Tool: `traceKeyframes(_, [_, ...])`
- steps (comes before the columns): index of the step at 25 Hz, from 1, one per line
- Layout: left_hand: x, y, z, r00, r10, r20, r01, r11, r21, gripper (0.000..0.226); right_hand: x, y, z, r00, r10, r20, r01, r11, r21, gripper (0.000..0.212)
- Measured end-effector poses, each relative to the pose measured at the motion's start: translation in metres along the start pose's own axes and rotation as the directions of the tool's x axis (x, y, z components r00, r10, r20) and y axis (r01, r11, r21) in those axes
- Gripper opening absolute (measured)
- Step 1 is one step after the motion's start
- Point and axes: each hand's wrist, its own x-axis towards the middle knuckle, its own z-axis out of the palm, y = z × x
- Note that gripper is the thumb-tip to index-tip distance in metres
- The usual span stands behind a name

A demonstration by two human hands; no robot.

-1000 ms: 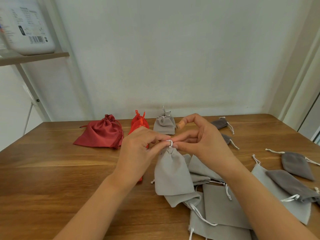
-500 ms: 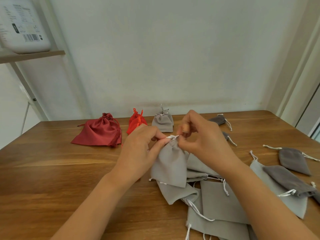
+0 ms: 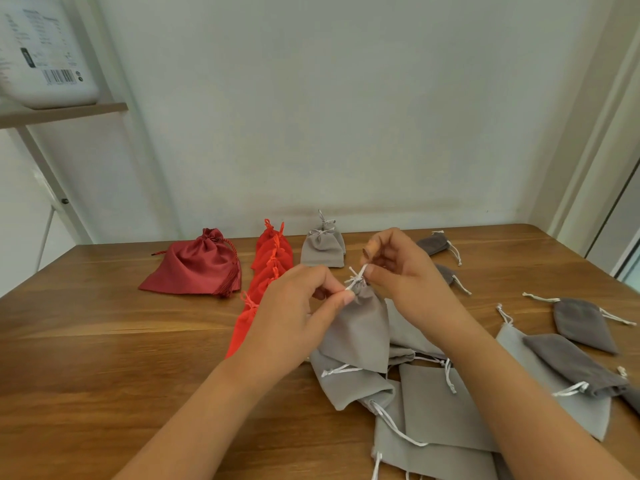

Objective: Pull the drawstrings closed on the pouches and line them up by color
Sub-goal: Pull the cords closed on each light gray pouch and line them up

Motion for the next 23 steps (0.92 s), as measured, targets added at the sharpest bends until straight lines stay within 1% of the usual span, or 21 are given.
traceKeyframes(2, [0.002, 0.002, 0.003, 0.995, -0.088, 0.055, 0.097, 0.977, -0.190, 0.012, -0.002, 0.000, 0.003, 0.996, -0.085, -0.027, 0.077, 0.972, -0.220, 0.031])
traceKeyframes(3, [0.003, 0.002, 0.004, 0.991, -0.112, 0.074, 0.128, 0.956, -0.263, 0.015, -0.004, 0.000, 0.005, 0.991, -0.125, -0.034, 0.110, 0.948, -0.298, 0.030])
traceKeyframes(5, [0.004, 0.001, 0.006, 0.988, -0.133, 0.075, 0.150, 0.936, -0.317, 0.016, -0.005, 0.000, 0.009, 0.981, -0.187, -0.057, 0.151, 0.912, -0.381, 0.030])
traceKeyframes(6, [0.005, 0.000, 0.006, 0.988, -0.140, 0.066, 0.154, 0.932, -0.328, 0.015, -0.005, 0.002, 0.010, 0.980, -0.182, -0.075, 0.140, 0.912, -0.386, 0.031])
traceKeyframes(7, [0.005, -0.001, 0.006, 0.987, -0.150, 0.053, 0.159, 0.925, -0.344, 0.012, -0.004, 0.003, 0.009, 0.984, -0.151, -0.092, 0.110, 0.931, -0.349, 0.032])
traceKeyframes(8, [0.006, -0.003, 0.007, 0.985, -0.168, 0.047, 0.173, 0.914, -0.368, 0.006, -0.002, 0.004, 0.008, 0.988, -0.111, -0.103, 0.080, 0.959, -0.270, 0.032])
traceKeyframes(9, [0.007, -0.004, 0.006, 0.979, -0.198, 0.053, 0.203, 0.900, -0.386, 0.007, -0.001, 0.004, 0.006, 0.990, -0.085, -0.111, 0.065, 0.982, -0.176, 0.032])
traceKeyframes(11, [0.007, -0.008, 0.006, 0.962, -0.258, 0.090, 0.272, 0.879, -0.391, 0.025, 0.002, 0.003, 0.003, 0.988, -0.075, -0.135, 0.071, 0.997, -0.029, 0.032])
traceKeyframes(12, [0.008, -0.010, 0.006, 0.956, -0.272, 0.110, 0.293, 0.871, -0.393, 0.024, 0.003, 0.002, 0.002, 0.987, -0.070, -0.145, 0.073, 0.997, 0.013, 0.031])
traceKeyframes(13, [0.009, -0.009, 0.004, 0.952, -0.280, 0.121, 0.305, 0.867, -0.395, 0.016, 0.003, 0.001, 0.002, 0.985, -0.063, -0.158, 0.070, 0.997, 0.034, 0.030])
traceKeyframes(14, [0.011, -0.010, 0.002, 0.949, -0.293, 0.115, 0.315, 0.870, -0.380, 0.008, 0.003, 0.000, 0.001, 0.983, -0.059, -0.176, 0.065, 0.997, 0.031, 0.028])
traceKeyframes(15, [0.015, -0.012, 0.001, 0.943, -0.320, 0.095, 0.333, 0.873, -0.356, 0.004, 0.002, 0.000, 0.000, 0.978, -0.061, -0.199, 0.057, 0.998, -0.029, 0.025])
traceKeyframes(16, [0.019, -0.015, -0.001, 0.935, -0.348, 0.070, 0.351, 0.881, -0.318, 0.005, 0.003, 0.003, -0.003, 0.974, -0.069, -0.214, 0.034, 0.985, -0.167, 0.022])
traceKeyframes(17, [0.025, -0.020, -0.003, 0.928, -0.369, 0.049, 0.369, 0.896, -0.248, 0.008, 0.003, 0.005, -0.007, 0.976, -0.072, -0.207, -0.007, 0.934, -0.356, 0.019])
traceKeyframes(18, [0.032, -0.025, -0.004, 0.928, -0.370, 0.036, 0.371, 0.918, -0.142, 0.010, 0.003, 0.008, -0.012, 0.982, -0.047, -0.181, -0.057, 0.845, -0.531, 0.020])
traceKeyframes(19, [0.040, -0.030, -0.004, 0.931, -0.364, 0.026, 0.365, 0.931, -0.019, 0.012, 0.003, 0.010, -0.016, 0.988, 0.015, -0.155, -0.115, 0.743, -0.659, 0.023])
traceKeyframes(21, [0.062, -0.041, -0.004, 0.929, -0.371, 0.005, 0.365, 0.915, 0.173, 0.014, 0.005, 0.015, -0.021, 0.973, 0.190, -0.134, -0.220, 0.567, -0.794, 0.028])
traceKeyframes(23, [0.085, -0.052, -0.001, 0.913, -0.409, 0.003, 0.394, 0.881, 0.263, 0.025, 0.005, 0.017, -0.022, 0.941, 0.315, -0.121, -0.258, 0.439, -0.861, 0.030])
